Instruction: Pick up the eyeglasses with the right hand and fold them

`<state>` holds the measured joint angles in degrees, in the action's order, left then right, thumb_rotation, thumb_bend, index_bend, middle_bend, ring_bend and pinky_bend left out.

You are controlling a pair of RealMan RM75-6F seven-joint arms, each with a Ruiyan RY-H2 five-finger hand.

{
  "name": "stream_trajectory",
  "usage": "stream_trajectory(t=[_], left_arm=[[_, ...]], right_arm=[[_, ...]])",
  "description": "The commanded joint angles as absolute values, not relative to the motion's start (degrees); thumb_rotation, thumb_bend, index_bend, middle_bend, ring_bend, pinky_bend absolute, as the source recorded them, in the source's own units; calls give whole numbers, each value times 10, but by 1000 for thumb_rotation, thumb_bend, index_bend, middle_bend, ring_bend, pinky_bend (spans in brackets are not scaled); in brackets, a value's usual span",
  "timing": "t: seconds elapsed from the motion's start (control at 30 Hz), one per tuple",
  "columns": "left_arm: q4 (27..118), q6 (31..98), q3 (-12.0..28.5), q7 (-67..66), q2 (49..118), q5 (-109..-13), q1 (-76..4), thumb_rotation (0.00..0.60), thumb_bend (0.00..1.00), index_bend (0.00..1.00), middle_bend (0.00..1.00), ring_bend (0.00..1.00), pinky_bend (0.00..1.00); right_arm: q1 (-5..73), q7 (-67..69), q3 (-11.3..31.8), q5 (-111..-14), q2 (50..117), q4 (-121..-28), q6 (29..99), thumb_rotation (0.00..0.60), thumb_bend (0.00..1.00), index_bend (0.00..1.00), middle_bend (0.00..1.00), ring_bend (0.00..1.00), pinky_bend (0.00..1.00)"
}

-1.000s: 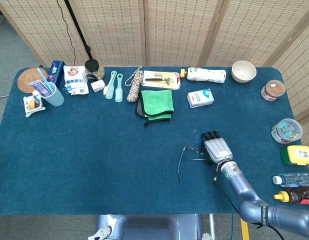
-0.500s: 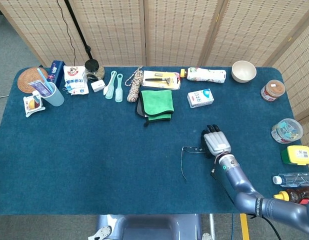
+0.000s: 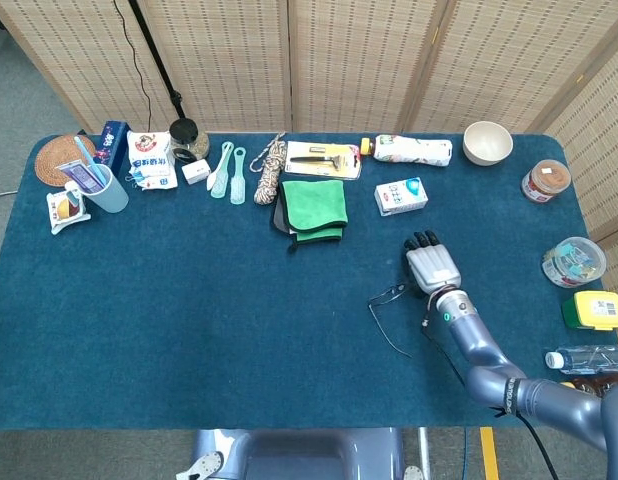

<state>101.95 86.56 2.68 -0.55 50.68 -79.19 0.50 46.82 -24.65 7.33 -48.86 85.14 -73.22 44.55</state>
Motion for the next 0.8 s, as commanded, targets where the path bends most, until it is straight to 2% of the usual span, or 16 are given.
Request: stream_trajectory(t=[0.03,0.37,0.8], left_arm=[[1020,866,27,-6,507,-791,5,493,376,114,24,94,0],[1020,868,26,-6,506,-791,8,493,377,114,24,94,0],[1013,865,25,4,511,-797,7,495,376,114,23,94,0]], right_arm=[[477,-240,79,-494,862,-712,436,600,275,498,187,0,0],[488,-247,84,-504,861,-700,438,600,274,473,184,0,0],[466,-261,87,-471,772,-872,483,600,274,324,102,0,0]])
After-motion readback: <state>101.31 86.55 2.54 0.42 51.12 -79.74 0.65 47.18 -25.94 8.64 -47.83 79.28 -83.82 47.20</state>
